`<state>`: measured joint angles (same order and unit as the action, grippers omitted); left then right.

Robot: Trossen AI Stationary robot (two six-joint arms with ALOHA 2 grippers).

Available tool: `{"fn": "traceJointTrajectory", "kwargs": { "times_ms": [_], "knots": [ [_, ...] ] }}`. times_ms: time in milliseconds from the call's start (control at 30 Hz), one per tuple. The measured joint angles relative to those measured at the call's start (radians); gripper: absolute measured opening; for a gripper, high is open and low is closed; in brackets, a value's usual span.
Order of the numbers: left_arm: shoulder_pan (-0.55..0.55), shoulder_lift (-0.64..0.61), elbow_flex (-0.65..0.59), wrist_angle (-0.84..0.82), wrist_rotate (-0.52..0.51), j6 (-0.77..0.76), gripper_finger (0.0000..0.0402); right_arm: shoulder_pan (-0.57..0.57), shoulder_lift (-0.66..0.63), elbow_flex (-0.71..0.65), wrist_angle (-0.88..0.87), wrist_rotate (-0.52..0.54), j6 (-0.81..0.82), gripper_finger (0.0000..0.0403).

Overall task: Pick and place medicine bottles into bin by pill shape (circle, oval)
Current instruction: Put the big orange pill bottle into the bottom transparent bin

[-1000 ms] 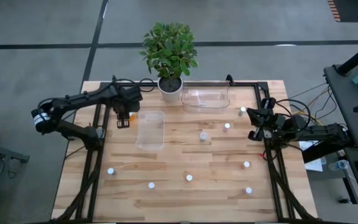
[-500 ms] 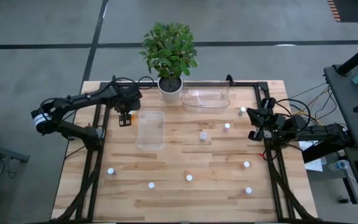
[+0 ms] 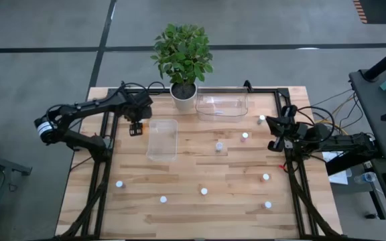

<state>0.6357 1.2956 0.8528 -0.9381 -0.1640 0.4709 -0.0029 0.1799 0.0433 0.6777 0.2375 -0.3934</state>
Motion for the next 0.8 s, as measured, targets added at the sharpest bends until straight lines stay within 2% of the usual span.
{"fn": "traceJointTrajectory", "kwargs": {
  "times_ms": [267,800],
  "knots": [
    [0.000,0.048,0.005,-0.014,0.003,-0.054,0.0224,0.000,0.000,0.000,-0.007,0.000,-0.011,0.0018],
    [0.005,0.122,0.003,-0.014,0.006,-0.019,0.0220,-0.001,0.000,0.000,-0.017,0.000,-0.015,0.0018]
  ]
}}
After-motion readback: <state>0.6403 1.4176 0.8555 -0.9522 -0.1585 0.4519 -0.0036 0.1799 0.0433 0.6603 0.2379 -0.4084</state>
